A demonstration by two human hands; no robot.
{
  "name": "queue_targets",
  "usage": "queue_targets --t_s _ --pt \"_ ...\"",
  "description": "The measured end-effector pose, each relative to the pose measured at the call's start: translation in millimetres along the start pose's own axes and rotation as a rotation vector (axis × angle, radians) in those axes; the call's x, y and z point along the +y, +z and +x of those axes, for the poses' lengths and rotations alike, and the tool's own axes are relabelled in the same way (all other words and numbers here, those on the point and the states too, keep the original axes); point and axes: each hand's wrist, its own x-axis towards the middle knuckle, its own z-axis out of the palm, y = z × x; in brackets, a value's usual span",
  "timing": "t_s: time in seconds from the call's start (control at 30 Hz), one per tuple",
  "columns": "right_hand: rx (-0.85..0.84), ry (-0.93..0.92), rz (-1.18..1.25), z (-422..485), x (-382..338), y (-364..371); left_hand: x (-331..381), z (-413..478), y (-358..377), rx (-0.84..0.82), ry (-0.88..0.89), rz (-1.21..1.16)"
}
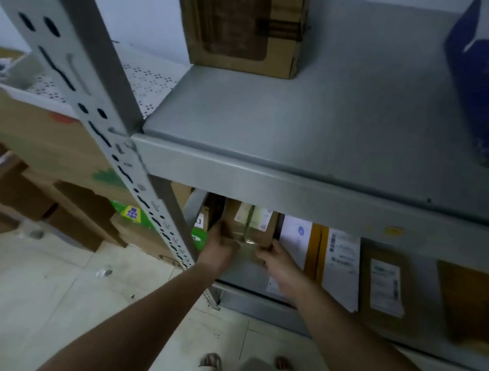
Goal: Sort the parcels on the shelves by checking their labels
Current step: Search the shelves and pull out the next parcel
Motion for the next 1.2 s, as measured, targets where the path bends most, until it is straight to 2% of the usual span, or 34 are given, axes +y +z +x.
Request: queue_targets --t_s 0.1,0.2,0.27,0.43,0.6,0.83,0.97,1.1,1.2 --pt "0.039 0.022 0.033 -12.4 20.0 7.2 -27.3 -11.1 -10.8 -0.098 0.090 0.061" --pt "0.041 0.034 0.066 -65.4 27.5 22.6 -62.5 -37.0 -21.4 -0.185 0.113 0.064" --pt "0.023 0.029 0.069 -93.3 37.9 31.1 -73.0 -60.7 -30.8 -0.169 0.120 0.063" --pt "0.205 0.045 0.032 -97.3 57.0 41.7 -104.5 -60.7 -40.9 -0.121 0.046 0.045" --pt "0.202 0.044 0.035 -88.6 74.7 52.2 -107.2 -55.5 -24.7 -0.182 -0.069 0.030" --pt "0.115 -0.085 0.046 -148.0 108.2 53.5 -125.7 -123.8 -37.8 -0.014 0.120 0.111" --pt "0.117 -0.283 -0.022 -207.6 116.4 46.4 -122.1 -201.5 -37.9 0.068 0.277 -0.053" --pt "0.120 -0.443 -0.062 -283.6 116.1 29.1 -113.5 -277.5 -29.1 0.077 0.398 -0.213" --pt "0.161 -0.508 -0.101 -332.6 122.3 15.1 -107.6 -320.7 -18.4 0.065 0.480 -0.244"
